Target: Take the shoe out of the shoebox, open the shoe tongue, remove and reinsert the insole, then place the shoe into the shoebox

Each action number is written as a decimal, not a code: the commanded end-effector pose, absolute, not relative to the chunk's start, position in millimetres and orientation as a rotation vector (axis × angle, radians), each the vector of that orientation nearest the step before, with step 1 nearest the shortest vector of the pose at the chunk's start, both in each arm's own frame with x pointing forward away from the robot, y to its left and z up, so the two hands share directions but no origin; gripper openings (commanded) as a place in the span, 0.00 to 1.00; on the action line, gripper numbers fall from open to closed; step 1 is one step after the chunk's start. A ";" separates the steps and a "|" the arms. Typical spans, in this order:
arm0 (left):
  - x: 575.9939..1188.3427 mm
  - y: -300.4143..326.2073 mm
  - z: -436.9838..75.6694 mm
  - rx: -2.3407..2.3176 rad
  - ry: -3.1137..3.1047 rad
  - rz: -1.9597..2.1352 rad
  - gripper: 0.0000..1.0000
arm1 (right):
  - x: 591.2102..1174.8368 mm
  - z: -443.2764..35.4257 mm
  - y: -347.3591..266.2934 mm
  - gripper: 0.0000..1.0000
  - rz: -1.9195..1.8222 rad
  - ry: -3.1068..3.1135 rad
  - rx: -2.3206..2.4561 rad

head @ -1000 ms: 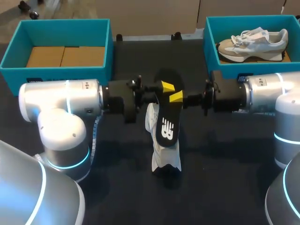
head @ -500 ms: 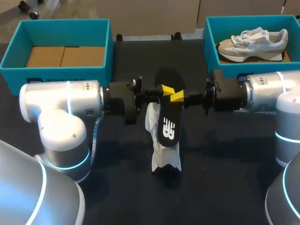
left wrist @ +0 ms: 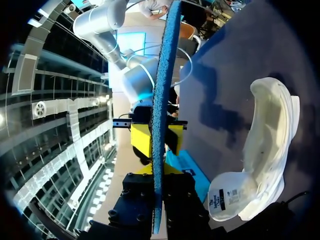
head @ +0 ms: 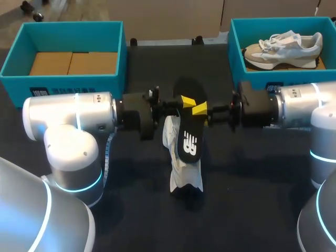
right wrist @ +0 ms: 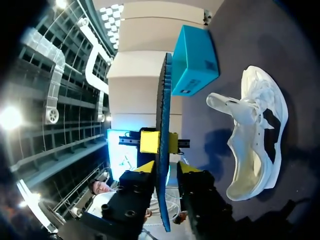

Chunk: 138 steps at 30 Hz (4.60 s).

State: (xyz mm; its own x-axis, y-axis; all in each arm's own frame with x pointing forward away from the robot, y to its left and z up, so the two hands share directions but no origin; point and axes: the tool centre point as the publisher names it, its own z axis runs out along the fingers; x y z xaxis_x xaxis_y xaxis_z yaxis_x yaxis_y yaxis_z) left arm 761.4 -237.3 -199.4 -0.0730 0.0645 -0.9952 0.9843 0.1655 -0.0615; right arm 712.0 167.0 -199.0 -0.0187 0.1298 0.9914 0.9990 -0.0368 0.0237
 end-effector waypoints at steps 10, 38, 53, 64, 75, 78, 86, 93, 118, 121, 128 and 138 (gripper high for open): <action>757.1 -236.0 -200.4 1.083 1.409 -1.141 0.00 | 685.3 -193.9 124.7 1.00 -1.316 -1.461 -1.400; 755.7 -235.2 -198.7 1.086 1.432 -1.180 0.00 | 683.6 -198.0 99.1 1.00 -1.330 -1.637 -1.487; 755.7 -235.2 -198.7 1.086 1.432 -1.180 0.00 | 679.7 -188.9 80.0 1.00 -1.400 -2.224 -1.079; 755.7 -235.2 -198.7 1.086 1.432 -1.180 0.00 | 687.4 -169.3 81.4 1.00 -1.424 -2.518 -0.404; 755.7 -235.2 -198.7 1.086 1.432 -1.180 0.00 | 687.4 -169.3 81.4 1.00 -1.424 -2.518 -0.404; 755.7 -235.2 -198.7 1.086 1.432 -1.180 0.00 | 687.4 -169.3 81.4 1.00 -1.424 -2.518 -0.404; 755.7 -235.2 -198.7 1.086 1.432 -1.180 0.00 | 687.4 -169.3 81.4 1.00 -1.424 -2.518 -0.404; 755.7 -235.2 -198.7 1.086 1.432 -1.180 0.00 | 688.5 -188.5 69.3 1.00 -1.429 -2.723 -0.266; 753.9 -230.0 -191.9 1.034 1.460 -1.236 0.00 | 693.8 -204.0 65.9 1.00 -1.291 -2.878 -0.272; 748.7 -224.2 -181.8 0.998 1.490 -1.300 0.00 | 690.8 -206.6 62.3 1.00 -1.228 -2.941 -0.234; 731.0 -219.2 -174.6 0.920 1.600 -1.469 0.00 | 683.7 -219.2 50.9 1.00 -1.122 -3.024 -0.183; 699.5 -215.3 -171.9 0.797 1.678 -1.643 0.00 | 682.5 -228.3 49.0 1.00 -1.051 -3.064 -0.191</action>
State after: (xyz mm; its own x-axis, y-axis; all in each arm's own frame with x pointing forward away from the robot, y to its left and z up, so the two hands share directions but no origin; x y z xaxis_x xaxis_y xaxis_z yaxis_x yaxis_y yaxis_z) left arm 709.5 -222.0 -171.0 -0.5956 -0.0103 -0.8032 0.8028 0.0277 -0.5956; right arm 684.3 48.5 -227.3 -0.9884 0.1414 -0.0559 0.0772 0.7832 0.6169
